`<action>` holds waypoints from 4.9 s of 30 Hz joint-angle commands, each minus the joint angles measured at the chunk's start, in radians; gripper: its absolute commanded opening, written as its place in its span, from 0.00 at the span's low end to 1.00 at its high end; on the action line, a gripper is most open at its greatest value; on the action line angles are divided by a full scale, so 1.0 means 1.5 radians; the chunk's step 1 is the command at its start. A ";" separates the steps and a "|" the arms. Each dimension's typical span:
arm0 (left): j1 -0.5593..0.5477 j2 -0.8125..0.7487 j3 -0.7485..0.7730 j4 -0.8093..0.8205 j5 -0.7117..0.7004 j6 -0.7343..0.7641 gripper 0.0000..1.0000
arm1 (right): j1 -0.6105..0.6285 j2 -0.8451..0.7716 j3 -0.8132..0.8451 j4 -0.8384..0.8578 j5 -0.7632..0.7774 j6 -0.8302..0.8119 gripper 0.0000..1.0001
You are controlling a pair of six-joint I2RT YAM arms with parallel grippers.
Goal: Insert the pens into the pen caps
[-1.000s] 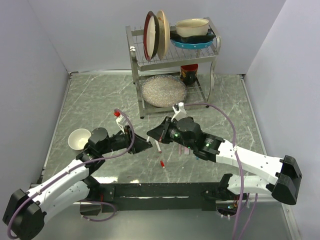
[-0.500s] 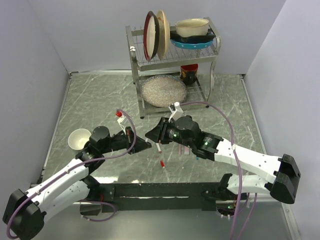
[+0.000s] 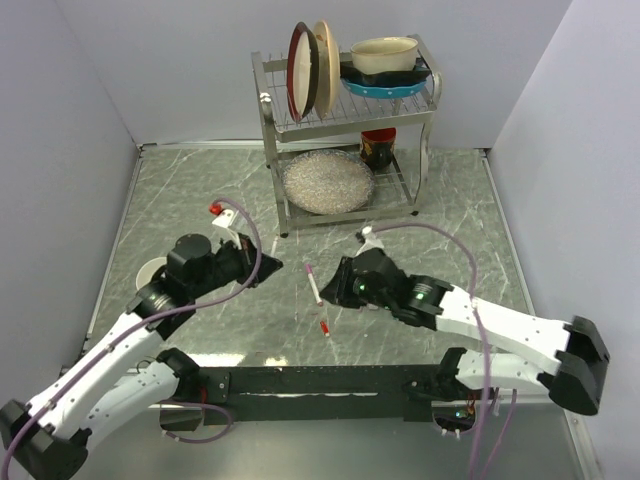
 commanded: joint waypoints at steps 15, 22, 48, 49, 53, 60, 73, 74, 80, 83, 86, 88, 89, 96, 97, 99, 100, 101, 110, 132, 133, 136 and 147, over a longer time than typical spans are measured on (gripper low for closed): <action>0.002 -0.165 -0.017 -0.040 -0.147 0.055 0.01 | 0.094 0.360 0.052 -0.047 -0.077 0.033 0.00; 0.002 -0.156 -0.016 -0.039 -0.142 0.056 0.01 | 0.089 0.370 0.051 -0.105 0.009 0.038 0.00; 0.002 -0.150 -0.014 -0.044 -0.140 0.053 0.01 | 0.003 0.295 0.112 -0.300 0.110 0.190 0.35; 0.002 -0.152 -0.014 -0.043 -0.135 0.053 0.01 | 0.001 0.295 0.113 -0.312 0.088 0.218 0.36; 0.002 -0.160 -0.014 -0.038 -0.120 0.056 0.01 | -0.003 0.309 0.146 -0.360 0.070 0.360 0.36; 0.002 -0.181 -0.020 -0.038 -0.096 0.056 0.01 | -0.012 0.343 0.198 -0.403 0.059 0.471 0.38; 0.002 -0.199 -0.022 -0.033 -0.072 0.061 0.01 | -0.018 0.439 0.228 -0.421 0.003 0.510 0.37; 0.002 -0.199 -0.022 -0.033 -0.071 0.062 0.01 | -0.018 0.442 0.227 -0.415 0.003 0.510 0.37; 0.002 -0.198 -0.023 -0.034 -0.067 0.063 0.01 | -0.019 0.470 0.224 -0.384 -0.006 0.510 0.38; 0.002 -0.198 -0.023 -0.034 -0.066 0.063 0.01 | -0.020 0.475 0.221 -0.382 -0.004 0.510 0.38; 0.002 -0.198 -0.023 -0.033 -0.067 0.064 0.01 | -0.024 0.478 0.215 -0.380 0.001 0.511 0.38; 0.002 -0.198 -0.023 -0.033 -0.068 0.064 0.01 | -0.024 0.478 0.211 -0.378 -0.004 0.510 0.38; 0.002 -0.198 -0.024 -0.033 -0.068 0.064 0.01 | -0.024 0.477 0.208 -0.376 -0.004 0.510 0.38; 0.002 -0.197 -0.024 -0.032 -0.066 0.064 0.01 | -0.023 0.476 0.185 -0.346 -0.022 0.509 0.20; 0.002 -0.197 -0.025 -0.032 -0.064 0.064 0.01 | -0.022 0.475 0.176 -0.324 -0.027 0.492 0.15; 0.002 -0.196 -0.025 -0.031 -0.061 0.065 0.01 | -0.022 0.462 0.169 -0.305 -0.027 0.473 0.02; 0.002 -0.196 -0.024 -0.030 -0.055 0.066 0.01 | -0.023 0.455 0.163 -0.286 -0.025 0.447 0.00; 0.002 -0.196 -0.024 -0.031 -0.052 0.066 0.01 | -0.023 0.444 0.161 -0.281 -0.019 0.436 0.00; 0.002 -0.163 -0.033 0.009 0.103 0.052 0.01 | -0.010 0.196 0.157 -0.219 0.091 0.229 0.00; 0.002 -0.122 -0.096 0.216 0.318 -0.056 0.01 | -0.013 -0.056 0.049 0.464 -0.088 -0.201 0.00; 0.002 -0.120 -0.096 0.218 0.319 -0.058 0.01 | -0.013 -0.056 0.050 0.469 -0.090 -0.200 0.00; 0.002 -0.112 -0.093 0.216 0.321 -0.059 0.01 | -0.013 -0.046 0.060 0.471 -0.099 -0.187 0.00; 0.002 -0.129 -0.090 0.199 0.306 -0.054 0.01 | -0.013 -0.032 0.050 0.453 -0.138 -0.151 0.00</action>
